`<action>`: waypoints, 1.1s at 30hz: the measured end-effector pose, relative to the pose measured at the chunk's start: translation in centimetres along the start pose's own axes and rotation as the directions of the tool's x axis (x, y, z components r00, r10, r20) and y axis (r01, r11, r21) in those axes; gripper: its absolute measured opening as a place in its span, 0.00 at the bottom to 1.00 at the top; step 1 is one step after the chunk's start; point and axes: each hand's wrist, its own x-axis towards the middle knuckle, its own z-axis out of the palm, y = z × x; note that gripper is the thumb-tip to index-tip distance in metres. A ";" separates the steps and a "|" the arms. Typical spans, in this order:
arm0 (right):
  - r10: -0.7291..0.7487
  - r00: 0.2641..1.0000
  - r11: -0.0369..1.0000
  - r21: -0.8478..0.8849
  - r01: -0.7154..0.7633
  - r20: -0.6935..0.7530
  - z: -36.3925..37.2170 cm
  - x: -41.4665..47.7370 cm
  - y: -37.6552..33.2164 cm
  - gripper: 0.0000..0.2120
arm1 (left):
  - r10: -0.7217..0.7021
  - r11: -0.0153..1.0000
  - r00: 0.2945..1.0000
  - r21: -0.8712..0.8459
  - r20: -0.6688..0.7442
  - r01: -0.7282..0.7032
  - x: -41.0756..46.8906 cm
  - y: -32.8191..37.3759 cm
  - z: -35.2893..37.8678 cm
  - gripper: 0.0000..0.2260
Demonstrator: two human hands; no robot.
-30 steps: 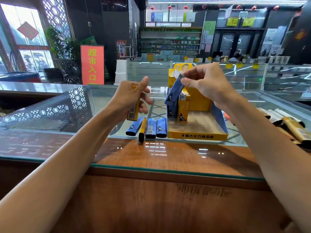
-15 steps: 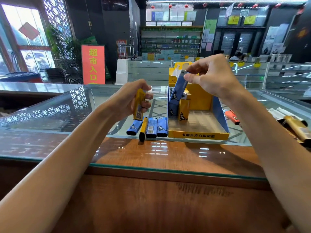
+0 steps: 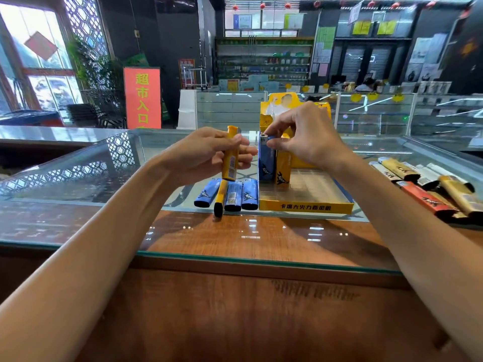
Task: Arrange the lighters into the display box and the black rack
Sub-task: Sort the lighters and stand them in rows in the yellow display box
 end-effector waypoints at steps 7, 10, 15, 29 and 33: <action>-0.008 0.999 0.993 -0.114 0.004 -0.037 0.7 -0.1 -0.1 0.10 | -0.031 0.992 0.999 0.126 0.006 0.030 0.1 -0.2 -0.5 0.17; -0.015 0.999 0.989 -0.150 0.010 -0.037 0.9 -0.1 0.1 0.09 | -0.009 0.994 1.000 0.111 -0.004 0.009 0.2 -0.4 -0.7 0.18; -0.015 0.999 0.996 -0.086 0.012 -0.035 0.4 -0.3 0.2 0.08 | 0.054 0.990 0.998 0.129 0.016 -0.055 0.3 -0.6 -0.9 0.15; -0.233 0.932 0.750 0.661 -0.011 0.279 -2.3 -0.9 -0.2 0.13 | 0.085 0.996 0.946 -0.029 0.312 -0.080 0.3 -0.8 0.2 0.12; -0.261 0.926 0.718 0.696 -0.003 0.274 -2.4 -0.9 0.2 0.12 | 0.091 0.994 0.921 -0.086 0.379 -0.063 0.1 -0.8 0.4 0.13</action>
